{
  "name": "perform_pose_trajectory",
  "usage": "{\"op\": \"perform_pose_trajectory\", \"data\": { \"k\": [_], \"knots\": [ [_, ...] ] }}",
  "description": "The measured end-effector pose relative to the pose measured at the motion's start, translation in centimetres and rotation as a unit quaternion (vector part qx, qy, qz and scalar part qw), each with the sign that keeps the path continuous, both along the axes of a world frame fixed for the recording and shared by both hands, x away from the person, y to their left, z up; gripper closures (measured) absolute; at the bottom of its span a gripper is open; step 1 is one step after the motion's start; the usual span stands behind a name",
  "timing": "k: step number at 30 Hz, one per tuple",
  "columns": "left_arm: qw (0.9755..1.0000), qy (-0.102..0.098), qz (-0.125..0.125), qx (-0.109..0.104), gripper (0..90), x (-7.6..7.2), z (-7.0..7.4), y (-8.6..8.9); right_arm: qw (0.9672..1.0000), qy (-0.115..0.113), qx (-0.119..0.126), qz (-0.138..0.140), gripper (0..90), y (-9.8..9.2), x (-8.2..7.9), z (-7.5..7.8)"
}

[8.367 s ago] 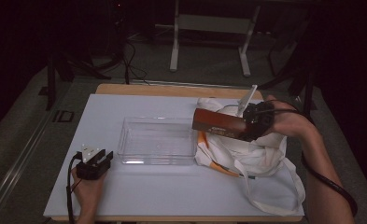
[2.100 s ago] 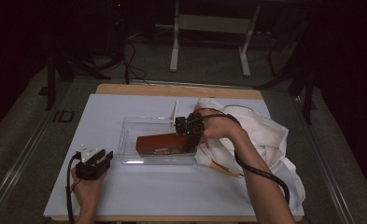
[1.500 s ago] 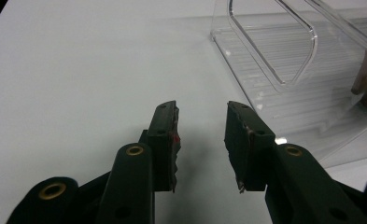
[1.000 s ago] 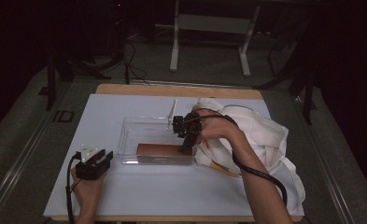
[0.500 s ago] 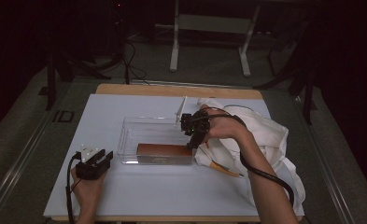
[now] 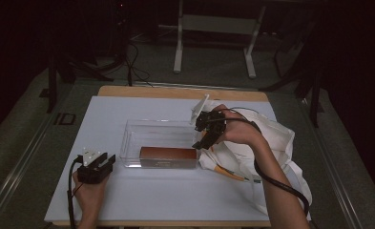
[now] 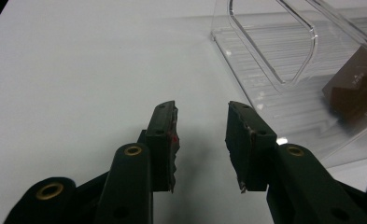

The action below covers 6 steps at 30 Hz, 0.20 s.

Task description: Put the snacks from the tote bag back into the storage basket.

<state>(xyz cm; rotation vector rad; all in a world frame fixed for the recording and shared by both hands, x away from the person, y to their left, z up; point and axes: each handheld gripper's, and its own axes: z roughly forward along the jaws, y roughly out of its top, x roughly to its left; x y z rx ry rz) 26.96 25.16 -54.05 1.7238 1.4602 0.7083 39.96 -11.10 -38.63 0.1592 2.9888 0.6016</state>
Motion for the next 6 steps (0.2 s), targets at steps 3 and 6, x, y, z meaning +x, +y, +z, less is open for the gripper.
{"op": "perform_pose_trajectory", "data": {
  "k": [3, 6],
  "knots": [
    [1.0, 0.0, 0.0, 0.001, 63.5, 0.0, 0.0, 0.0, 0.9995, -0.011, 0.015, -0.023, 27.8, -1.3, 0.0, 0.2],
    [1.0, 0.0, 0.0, 0.0, 63.5, 0.0, 0.0, 0.0, 0.9979, -0.025, 0.038, -0.046, 24.8, -3.2, -0.1, 0.6]
  ]
}}
